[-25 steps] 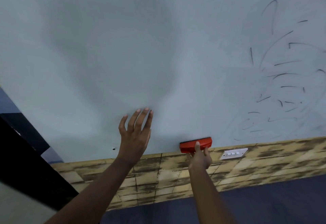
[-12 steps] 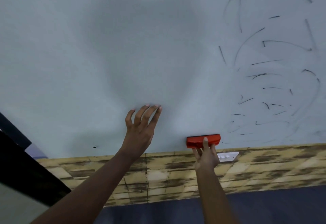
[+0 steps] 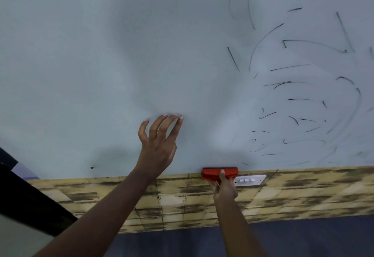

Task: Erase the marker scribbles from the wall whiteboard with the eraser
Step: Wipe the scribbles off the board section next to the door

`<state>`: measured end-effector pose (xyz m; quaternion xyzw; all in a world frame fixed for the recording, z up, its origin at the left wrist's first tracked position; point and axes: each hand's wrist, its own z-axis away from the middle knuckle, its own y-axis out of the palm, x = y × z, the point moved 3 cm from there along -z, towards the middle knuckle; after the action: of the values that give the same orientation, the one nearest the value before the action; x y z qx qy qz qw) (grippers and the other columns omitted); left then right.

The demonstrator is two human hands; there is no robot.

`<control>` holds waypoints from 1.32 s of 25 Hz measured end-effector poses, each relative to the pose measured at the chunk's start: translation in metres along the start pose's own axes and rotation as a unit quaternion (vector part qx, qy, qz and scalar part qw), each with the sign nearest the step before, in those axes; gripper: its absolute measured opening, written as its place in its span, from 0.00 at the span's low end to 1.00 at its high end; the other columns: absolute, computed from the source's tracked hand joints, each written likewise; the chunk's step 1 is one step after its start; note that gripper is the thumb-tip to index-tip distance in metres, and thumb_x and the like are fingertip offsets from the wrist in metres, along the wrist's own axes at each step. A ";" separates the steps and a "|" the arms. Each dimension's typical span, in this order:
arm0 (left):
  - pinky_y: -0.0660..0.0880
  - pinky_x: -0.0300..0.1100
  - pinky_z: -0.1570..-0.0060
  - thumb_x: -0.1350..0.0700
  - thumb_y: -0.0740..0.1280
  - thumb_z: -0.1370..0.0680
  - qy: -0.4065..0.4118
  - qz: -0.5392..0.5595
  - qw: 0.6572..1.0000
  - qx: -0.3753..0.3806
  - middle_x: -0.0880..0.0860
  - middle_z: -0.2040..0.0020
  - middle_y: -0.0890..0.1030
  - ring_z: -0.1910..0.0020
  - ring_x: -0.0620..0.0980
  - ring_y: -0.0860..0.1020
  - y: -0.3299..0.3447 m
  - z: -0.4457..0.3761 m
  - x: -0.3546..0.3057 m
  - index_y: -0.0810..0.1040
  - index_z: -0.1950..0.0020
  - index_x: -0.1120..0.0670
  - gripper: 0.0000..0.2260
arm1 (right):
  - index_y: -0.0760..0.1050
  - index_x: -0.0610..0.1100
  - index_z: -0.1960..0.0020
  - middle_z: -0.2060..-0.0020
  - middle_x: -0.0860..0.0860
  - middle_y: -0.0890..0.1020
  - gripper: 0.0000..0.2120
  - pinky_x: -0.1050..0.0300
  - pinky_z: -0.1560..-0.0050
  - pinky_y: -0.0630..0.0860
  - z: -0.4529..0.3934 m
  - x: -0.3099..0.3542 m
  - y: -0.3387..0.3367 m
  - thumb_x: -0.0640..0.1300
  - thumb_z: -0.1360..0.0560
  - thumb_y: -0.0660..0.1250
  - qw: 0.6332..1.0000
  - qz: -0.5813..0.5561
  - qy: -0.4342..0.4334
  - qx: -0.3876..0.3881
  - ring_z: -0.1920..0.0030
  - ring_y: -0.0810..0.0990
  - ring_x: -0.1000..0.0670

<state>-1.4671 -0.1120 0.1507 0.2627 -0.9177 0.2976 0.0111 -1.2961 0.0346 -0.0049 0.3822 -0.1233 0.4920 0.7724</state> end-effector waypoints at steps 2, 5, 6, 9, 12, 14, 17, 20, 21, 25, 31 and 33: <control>0.61 0.67 0.26 0.60 0.68 0.22 0.011 -0.009 1.000 -0.022 0.55 0.21 0.67 0.21 0.56 0.66 0.003 0.000 0.009 0.67 0.17 0.55 0.32 | 0.69 0.36 0.24 0.33 0.35 0.78 0.27 0.34 0.35 0.77 -0.002 -0.004 -0.001 0.36 0.22 0.71 1.000 -0.009 -0.007 -0.007 0.36 0.79 0.32; 0.60 0.66 0.26 0.55 0.69 0.20 0.022 -0.007 0.999 -0.045 0.55 0.21 0.67 0.20 0.56 0.65 0.012 0.009 0.014 0.67 0.17 0.56 0.31 | 0.73 0.32 0.30 0.38 0.34 0.81 0.23 0.40 0.42 0.82 0.014 -0.029 0.016 0.37 0.23 0.73 1.000 -0.002 -0.001 -0.003 0.42 0.83 0.34; 0.58 0.66 0.25 0.53 0.70 0.20 0.020 -0.009 0.998 -0.051 0.55 0.21 0.67 0.20 0.56 0.64 0.017 0.012 0.013 0.67 0.17 0.57 0.32 | 0.75 0.32 0.32 0.42 0.35 0.83 0.22 0.44 0.48 0.85 0.024 -0.044 0.022 0.37 0.24 0.74 1.000 0.014 0.009 0.005 0.46 0.85 0.36; 0.51 0.64 0.21 0.48 0.71 0.20 0.006 0.003 0.998 -0.061 0.55 0.20 0.64 0.18 0.56 0.60 0.030 0.016 0.007 0.67 0.18 0.58 0.33 | 0.80 0.34 0.38 0.51 0.37 0.87 0.20 0.52 0.60 0.85 0.045 -0.090 0.035 0.40 0.28 0.78 0.997 0.064 0.023 0.020 0.58 0.87 0.43; 0.47 0.62 0.20 0.46 0.71 0.20 0.009 -0.001 0.997 -0.074 0.54 0.19 0.59 0.18 0.55 0.58 0.038 0.017 0.009 0.64 0.17 0.57 0.35 | 0.80 0.34 0.36 0.55 0.42 0.88 0.22 0.46 0.50 0.85 0.054 -0.103 0.044 0.38 0.29 0.79 0.998 0.064 0.012 0.025 0.56 0.87 0.44; 0.46 0.61 0.19 0.45 0.71 0.20 0.017 -0.004 0.997 -0.082 0.52 0.18 0.59 0.18 0.54 0.59 0.041 0.018 0.013 0.65 0.17 0.56 0.35 | 0.77 0.34 0.32 0.52 0.42 0.87 0.27 0.46 0.48 0.84 0.059 -0.086 0.044 0.36 0.29 0.79 0.998 0.053 -0.008 0.015 0.53 0.87 0.42; 0.47 0.60 0.19 0.45 0.71 0.19 0.021 -0.006 0.997 -0.079 0.52 0.17 0.59 0.18 0.54 0.59 0.042 0.021 0.012 0.65 0.16 0.55 0.34 | 0.72 0.38 0.26 0.42 0.39 0.84 0.34 0.49 0.52 0.86 0.064 -0.034 0.047 0.37 0.29 0.79 0.997 0.026 -0.069 0.009 0.47 0.86 0.38; 0.48 0.61 0.20 0.46 0.71 0.19 0.006 -0.008 0.997 -0.073 0.53 0.18 0.60 0.18 0.54 0.59 0.041 0.024 0.008 0.66 0.17 0.56 0.34 | 0.73 0.41 0.26 0.43 0.39 0.85 0.35 0.52 0.57 0.86 0.063 0.029 0.054 0.39 0.31 0.81 0.996 0.010 -0.084 0.034 0.50 0.88 0.39; 0.50 0.62 0.20 0.47 0.72 0.20 -0.002 -0.008 0.997 -0.070 0.54 0.19 0.61 0.19 0.55 0.59 0.040 0.022 0.006 0.67 0.18 0.56 0.33 | 0.75 0.40 0.28 0.44 0.38 0.85 0.33 0.51 0.57 0.86 0.058 0.047 0.053 0.39 0.31 0.80 0.996 0.007 -0.073 0.044 0.52 0.88 0.40; 0.60 0.63 0.27 0.51 0.73 0.20 -0.028 -0.003 0.996 -0.088 0.54 0.24 0.69 0.23 0.55 0.67 0.026 -0.001 -0.012 0.73 0.20 0.55 0.29 | 0.76 0.38 0.31 0.43 0.35 0.83 0.26 0.46 0.49 0.86 0.026 0.084 0.031 0.39 0.27 0.77 0.998 0.022 -0.033 0.045 0.50 0.87 0.39; 0.55 0.59 0.23 0.49 0.67 0.18 -0.117 -0.003 0.981 -0.157 0.54 0.23 0.66 0.20 0.54 0.62 0.015 -0.073 -0.029 0.68 0.17 0.53 0.29 | 0.72 0.37 0.26 0.32 0.36 0.78 0.27 0.42 0.34 0.78 -0.030 0.114 -0.027 0.36 0.23 0.73 0.999 0.038 -0.017 0.019 0.41 0.82 0.37; 0.52 0.61 0.22 0.48 0.62 0.16 -0.126 -0.011 0.980 -0.154 0.54 0.20 0.62 0.16 0.52 0.56 0.022 -0.075 -0.034 0.62 0.15 0.52 0.29 | 0.73 0.35 0.28 0.35 0.36 0.79 0.26 0.44 0.44 0.84 -0.037 0.127 -0.035 0.35 0.25 0.75 0.999 0.040 -0.020 0.007 0.45 0.83 0.38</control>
<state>-1.4582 -0.0392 0.1949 0.3036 -0.9437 0.1167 -0.0606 -1.2109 0.1381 0.0256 0.3916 -0.1504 0.5157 0.7471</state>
